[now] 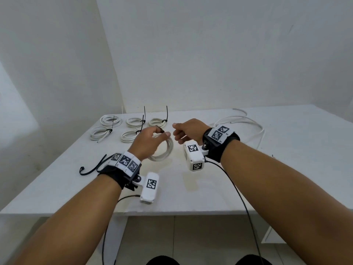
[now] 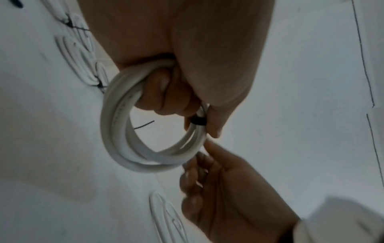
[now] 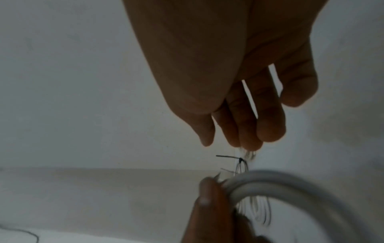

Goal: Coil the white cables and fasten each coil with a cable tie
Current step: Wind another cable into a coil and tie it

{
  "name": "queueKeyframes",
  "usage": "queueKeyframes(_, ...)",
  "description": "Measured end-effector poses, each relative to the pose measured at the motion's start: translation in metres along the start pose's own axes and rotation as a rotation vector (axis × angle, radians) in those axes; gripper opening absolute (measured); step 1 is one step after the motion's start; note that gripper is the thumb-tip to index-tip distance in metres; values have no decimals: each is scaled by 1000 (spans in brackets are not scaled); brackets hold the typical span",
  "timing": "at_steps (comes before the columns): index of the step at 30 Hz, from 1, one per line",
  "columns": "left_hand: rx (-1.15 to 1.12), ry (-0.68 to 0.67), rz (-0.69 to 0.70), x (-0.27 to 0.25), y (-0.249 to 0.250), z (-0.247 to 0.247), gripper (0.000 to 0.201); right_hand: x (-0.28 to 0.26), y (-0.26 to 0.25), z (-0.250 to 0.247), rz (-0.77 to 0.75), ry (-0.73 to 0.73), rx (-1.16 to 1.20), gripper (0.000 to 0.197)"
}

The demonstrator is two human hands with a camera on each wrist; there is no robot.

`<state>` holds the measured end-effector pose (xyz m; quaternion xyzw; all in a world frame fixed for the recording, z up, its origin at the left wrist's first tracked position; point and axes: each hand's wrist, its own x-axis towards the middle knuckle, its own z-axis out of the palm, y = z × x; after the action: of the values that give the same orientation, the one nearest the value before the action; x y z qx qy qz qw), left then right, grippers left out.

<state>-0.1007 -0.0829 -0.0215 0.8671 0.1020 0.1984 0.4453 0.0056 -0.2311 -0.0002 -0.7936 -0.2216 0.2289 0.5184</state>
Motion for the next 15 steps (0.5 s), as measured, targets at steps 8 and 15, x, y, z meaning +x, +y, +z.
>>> queueKeyframes(8,291,-63,-98,58,-16,-14,27,12,18,-36,120,101,-234,20)
queueKeyframes(15,655,-182,-121,82,-35,6,37,24,30,-63,119,173,-402,16)
